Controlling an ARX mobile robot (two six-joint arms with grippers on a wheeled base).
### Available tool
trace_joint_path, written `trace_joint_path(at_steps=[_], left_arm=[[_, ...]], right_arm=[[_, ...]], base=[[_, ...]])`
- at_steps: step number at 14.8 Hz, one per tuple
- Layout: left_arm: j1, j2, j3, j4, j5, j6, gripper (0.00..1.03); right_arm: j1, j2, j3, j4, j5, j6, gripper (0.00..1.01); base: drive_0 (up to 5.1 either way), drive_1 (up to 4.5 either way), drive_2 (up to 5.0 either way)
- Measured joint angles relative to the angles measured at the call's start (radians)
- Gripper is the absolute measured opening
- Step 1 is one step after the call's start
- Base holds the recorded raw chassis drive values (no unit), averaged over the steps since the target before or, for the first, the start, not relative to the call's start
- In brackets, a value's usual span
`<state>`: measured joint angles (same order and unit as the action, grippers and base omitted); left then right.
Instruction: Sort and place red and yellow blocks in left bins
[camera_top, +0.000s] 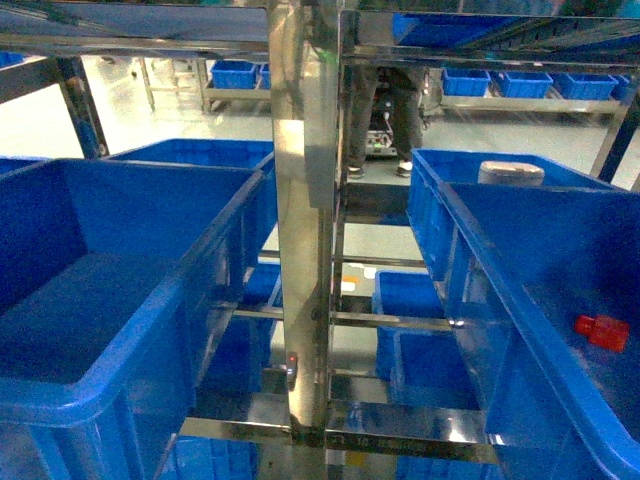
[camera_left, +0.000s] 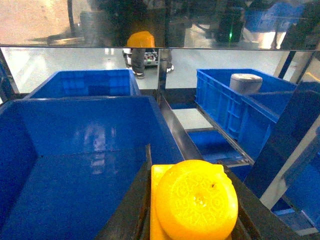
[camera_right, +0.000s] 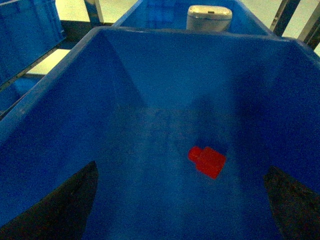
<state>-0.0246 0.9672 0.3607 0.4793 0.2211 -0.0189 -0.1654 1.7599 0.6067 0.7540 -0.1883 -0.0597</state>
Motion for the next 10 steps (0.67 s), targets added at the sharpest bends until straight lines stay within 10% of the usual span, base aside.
trace_joint_path(at_steps=[5, 10], left_arm=[[0.000, 0.000, 0.000, 0.000, 0.000, 0.000, 0.26], [0.000, 0.000, 0.000, 0.000, 0.000, 0.000, 0.26]], right_arm=[[-0.038, -0.376, -0.271, -0.072, -0.044, 0.016, 0.98], [-0.085, -0.971, -0.484, -0.436, -0.061, 0.036, 0.98]], base=[[0.0, 0.00, 0.0], [0.0, 0.00, 0.0]])
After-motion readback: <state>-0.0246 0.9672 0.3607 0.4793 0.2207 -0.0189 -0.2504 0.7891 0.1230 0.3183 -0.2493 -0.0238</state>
